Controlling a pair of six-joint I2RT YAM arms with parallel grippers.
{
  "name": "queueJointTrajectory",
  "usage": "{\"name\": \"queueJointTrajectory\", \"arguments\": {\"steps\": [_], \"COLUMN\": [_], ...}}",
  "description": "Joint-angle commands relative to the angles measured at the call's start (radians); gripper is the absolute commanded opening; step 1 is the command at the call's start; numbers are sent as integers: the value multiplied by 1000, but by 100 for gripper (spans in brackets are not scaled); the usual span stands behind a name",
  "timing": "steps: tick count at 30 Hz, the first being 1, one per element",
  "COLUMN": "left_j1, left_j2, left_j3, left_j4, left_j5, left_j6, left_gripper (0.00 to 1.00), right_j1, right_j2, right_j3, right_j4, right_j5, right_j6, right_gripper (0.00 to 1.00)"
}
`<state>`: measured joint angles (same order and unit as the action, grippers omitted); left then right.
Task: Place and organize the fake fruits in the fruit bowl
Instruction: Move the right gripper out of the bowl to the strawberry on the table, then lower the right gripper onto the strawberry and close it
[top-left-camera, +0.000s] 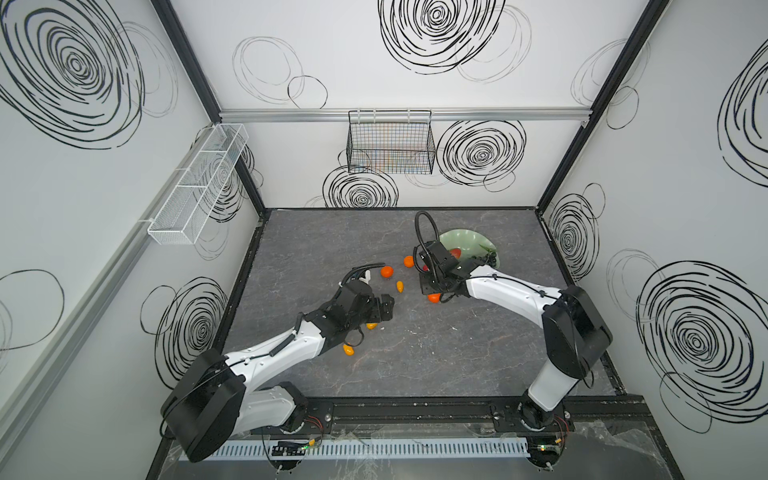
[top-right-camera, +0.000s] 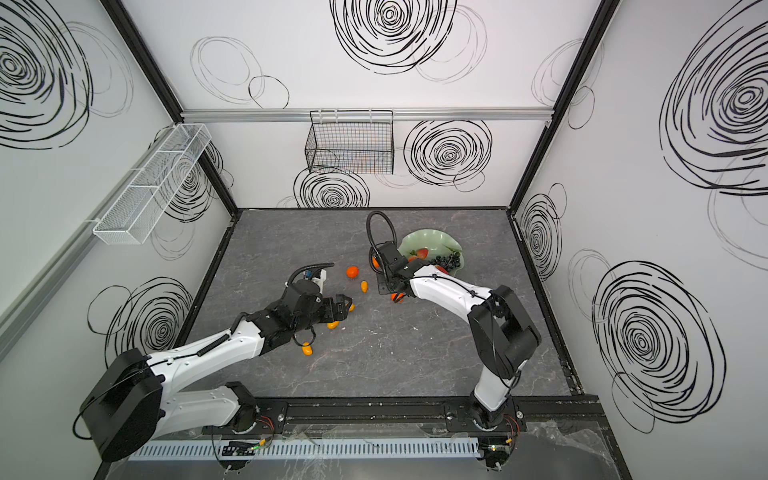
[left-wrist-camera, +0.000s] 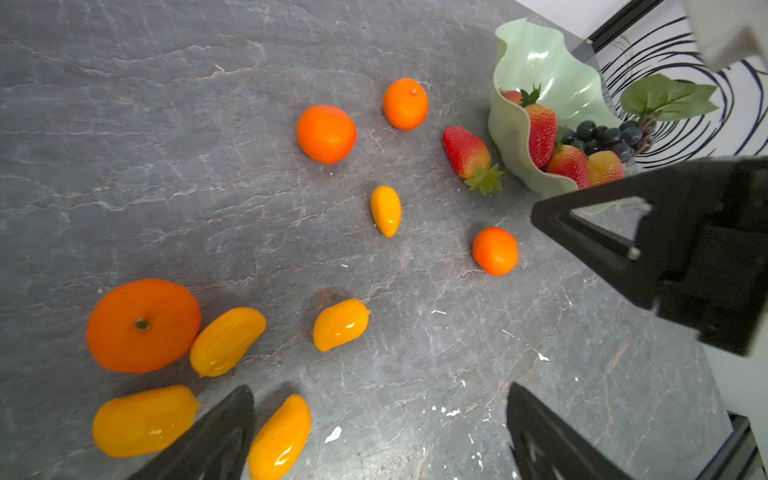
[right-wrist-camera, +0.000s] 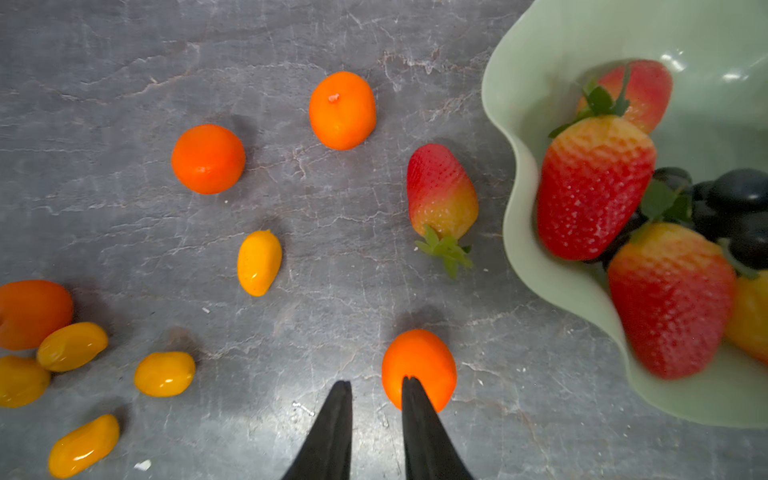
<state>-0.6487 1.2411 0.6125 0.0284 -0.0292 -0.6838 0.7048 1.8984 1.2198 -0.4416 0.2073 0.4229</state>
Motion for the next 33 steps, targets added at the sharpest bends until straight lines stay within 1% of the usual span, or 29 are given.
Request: {"name": "queueJointTrajectory", "arguments": {"steps": [1, 6, 15, 33], "left_j1": [8, 20, 40, 60], "left_j2": [26, 75, 139, 136], "left_j3": [35, 52, 113, 101], "left_j4": [122, 198, 222, 229], "left_j5": [58, 92, 125, 140], "left_j6": [-8, -34, -27, -25], "left_gripper": [97, 98, 99, 100], "right_j1": [-15, -47, -76, -102], "right_j2": [59, 123, 217, 348], "right_j3": [65, 128, 212, 321], "right_j4": [-44, -78, -124, -168], "right_j5": [58, 78, 78, 58], "right_j6": [-14, -23, -53, -87], "right_gripper": [27, 27, 30, 32]}}
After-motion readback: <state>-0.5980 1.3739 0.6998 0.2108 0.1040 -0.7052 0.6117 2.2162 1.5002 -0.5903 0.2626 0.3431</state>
